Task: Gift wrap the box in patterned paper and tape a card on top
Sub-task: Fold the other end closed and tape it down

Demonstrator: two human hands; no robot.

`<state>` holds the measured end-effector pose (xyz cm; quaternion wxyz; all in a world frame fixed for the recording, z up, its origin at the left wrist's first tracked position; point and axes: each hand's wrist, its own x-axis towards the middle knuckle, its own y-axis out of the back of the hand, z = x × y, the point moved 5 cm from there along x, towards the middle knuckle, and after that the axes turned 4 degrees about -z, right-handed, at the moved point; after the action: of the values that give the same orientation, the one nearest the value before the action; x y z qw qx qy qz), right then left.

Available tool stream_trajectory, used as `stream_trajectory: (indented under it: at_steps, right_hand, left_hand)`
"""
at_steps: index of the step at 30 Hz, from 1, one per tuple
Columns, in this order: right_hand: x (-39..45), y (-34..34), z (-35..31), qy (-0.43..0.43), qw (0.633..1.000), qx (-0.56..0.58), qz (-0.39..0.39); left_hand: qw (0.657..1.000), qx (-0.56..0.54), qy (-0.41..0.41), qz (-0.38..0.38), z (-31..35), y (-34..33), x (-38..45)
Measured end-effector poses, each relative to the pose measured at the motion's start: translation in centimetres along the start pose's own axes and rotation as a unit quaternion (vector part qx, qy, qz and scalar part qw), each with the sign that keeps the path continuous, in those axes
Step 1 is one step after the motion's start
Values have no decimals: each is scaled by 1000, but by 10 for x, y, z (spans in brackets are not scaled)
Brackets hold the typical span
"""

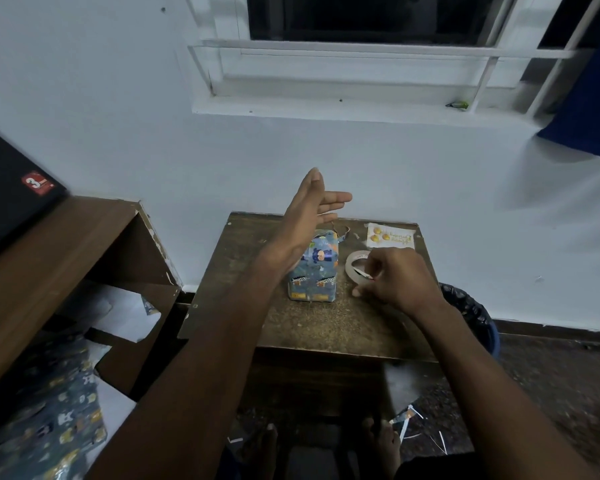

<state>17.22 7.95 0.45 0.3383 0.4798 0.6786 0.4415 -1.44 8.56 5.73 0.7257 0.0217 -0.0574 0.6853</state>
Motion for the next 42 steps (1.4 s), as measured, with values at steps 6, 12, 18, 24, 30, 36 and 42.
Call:
stream_trajectory:
  at_steps: [6,12,18,24,30,36,42]
  right_hand:
    - [-12,25,-34,95,969,188,131]
    - [-4,15,-69,227,923,283,124]
    - [7,4,-61,150,901,393,109]
    - [7,7,-64,155,891,405,134]
    - [-5,6,-69,198,914,298,192]
    - [-13,3,-82,282,917,157,235]
    - [-9,-4,-80,312,913,109,240]
  left_hand:
    - [1000,-20,-13,-5,-1,0,0]
    - [998,-56,-7,1,2,0,-5]
    - [999,-27,-30,35,15,15,-11]
    - [988,149,-14,-27,2,42,-42]
    - [985,162,-46,-29,1,50,-62]
    - [986,158,-44,-41,-2,50,-63]
    - [991,125,-39,-21,-1,52,-64]
